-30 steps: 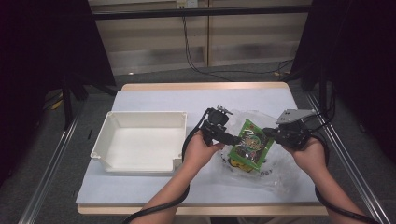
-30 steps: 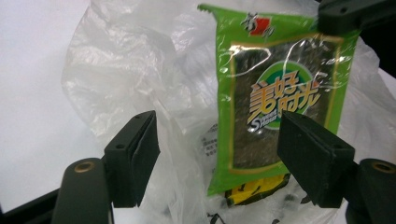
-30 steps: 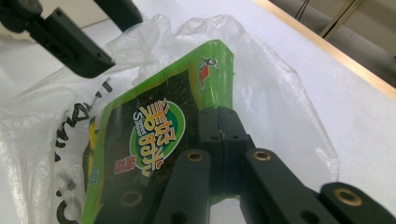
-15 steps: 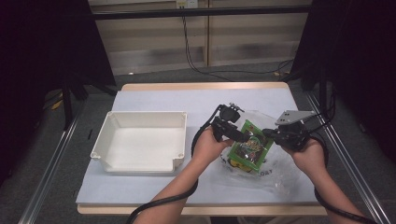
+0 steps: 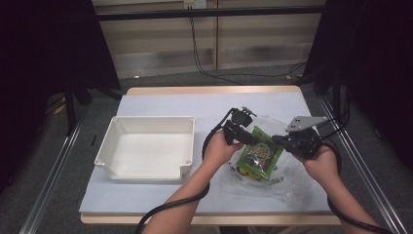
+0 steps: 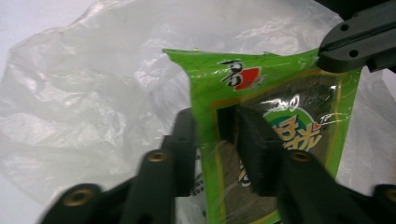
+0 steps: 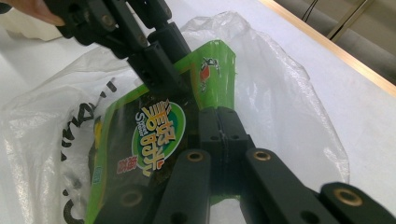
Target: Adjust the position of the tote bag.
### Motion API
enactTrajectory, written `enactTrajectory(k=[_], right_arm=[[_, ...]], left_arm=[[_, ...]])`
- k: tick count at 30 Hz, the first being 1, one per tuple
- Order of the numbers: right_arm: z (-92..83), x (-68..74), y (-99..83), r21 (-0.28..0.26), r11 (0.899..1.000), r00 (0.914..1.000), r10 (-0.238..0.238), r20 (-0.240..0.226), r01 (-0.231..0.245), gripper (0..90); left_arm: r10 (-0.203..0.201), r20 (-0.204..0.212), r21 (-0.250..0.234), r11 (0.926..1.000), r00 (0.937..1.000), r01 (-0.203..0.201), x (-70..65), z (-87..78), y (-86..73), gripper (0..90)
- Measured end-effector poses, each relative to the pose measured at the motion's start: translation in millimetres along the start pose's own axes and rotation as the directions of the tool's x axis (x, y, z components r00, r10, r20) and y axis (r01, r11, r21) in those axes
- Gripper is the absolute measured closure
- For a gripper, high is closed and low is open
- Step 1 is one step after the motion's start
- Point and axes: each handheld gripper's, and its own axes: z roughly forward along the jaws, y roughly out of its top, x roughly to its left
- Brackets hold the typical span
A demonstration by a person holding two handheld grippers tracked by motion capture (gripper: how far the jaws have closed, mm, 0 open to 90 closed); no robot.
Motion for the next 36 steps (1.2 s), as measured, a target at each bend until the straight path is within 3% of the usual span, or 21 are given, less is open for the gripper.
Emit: enactTrajectory(k=[4,5,11,12,14,15,19,20,21,24,27,29,33,35,36], right_arm=[[1.5,0.3,-0.8,0.009,1.0,1.0,-0.005,0.005,0.005,90.0],[1.6,0.1,-1.0,0.012,1.0,1.0,-0.004,0.001,0.004,90.0],[3.7,-1.1,-2.9,0.005,1.0,0.9999,0.01,-0.009,-0.01,88.4],[3.4,-0.5,-3.3,0.014,0.999,0.9989,0.043,-0.02,-0.043,86.6],[4.7,-4.2,-5.3,-0.001,0.997,0.9959,0.083,-0.035,-0.084,74.1],[5.3,-7.0,-7.0,0.004,0.994,0.9917,0.111,-0.065,-0.111,67.7],[6.7,-11.7,-12.8,0.024,0.986,0.9816,0.167,-0.093,-0.166,50.7],[7.9,-12.8,-14.4,0.034,0.984,0.9792,0.179,-0.096,-0.177,45.4],[9.3,-14.2,-16.1,0.048,0.982,0.9772,0.185,-0.105,-0.181,43.0],[12.0,-16.7,-20.9,0.055,0.975,0.9697,0.219,-0.108,-0.214,38.2],[19.4,-18.2,-25.2,0.076,0.965,0.953,0.259,-0.157,-0.25,37.1],[23.0,-18.6,-26.4,0.088,0.962,0.9451,0.271,-0.183,-0.259,44.9],[24.0,-17.0,-25.1,0.084,0.971,0.9443,0.239,-0.226,-0.226,65.7],[21.6,-17.4,-23.5,0.07,0.975,0.9423,0.222,-0.251,-0.211,71.9],[19.7,-17.5,-22.3,0.065,0.975,0.9364,0.222,-0.272,-0.212,73.2]], left_arm=[[-0.024,0.002,0.001,0.9997,0.9997,0.024,0.4,-4.2,-1.9,80.1],[-0.003,-0.002,0.01,0.9999,1.0,0.003,1.3,-5.9,-2.3,82.5],[-0.011,-0.001,0.001,0.9999,0.9999,0.011,2.5,-11.8,-6.0,88.2],[0.004,-0.001,-0.004,1.0,1.0,-0.004,2.9,-12.2,-6.8,88.6],[-0.004,-0.007,-0.016,0.9999,1.0,0.004,1.9,-13.8,-8.7,88.9],[0.009,-0.006,-0.015,0.9998,0.9999,-0.009,2.6,-14.7,-9.2,89.0],[-0.014,-0.009,-0.045,0.9989,0.9999,0.014,0.2,-17.1,-12.3,89.0],[0.011,-0.012,-0.034,0.9994,0.9999,-0.011,2.2,-18.9,-13.2,88.9],[-0.014,-0.014,-0.046,0.9988,0.9998,0.014,1.1,-19.2,-14.1,89.0],[-0.005,-0.008,-0.055,0.9985,1.0,0.005,1.9,-21.6,-16.3,89.0],[-0.005,-0.007,-0.067,0.9977,1.0,0.004,-0.8,-23.7,-17.3,89.0],[0.004,-0.004,-0.058,0.9983,1.0,-0.004,-1.5,-25.5,-17.7,88.9],[0.027,-0.018,-0.048,0.9985,0.9995,-0.027,-0.7,-30.0,-19.6,87.6],[0.013,0.008,-0.056,0.9984,0.9999,-0.013,1.6,-32.8,-20.4,80.4],[0.014,0.007,-0.057,0.9983,0.9999,-0.014,2.3,-35.7,-20.5,73.3]])
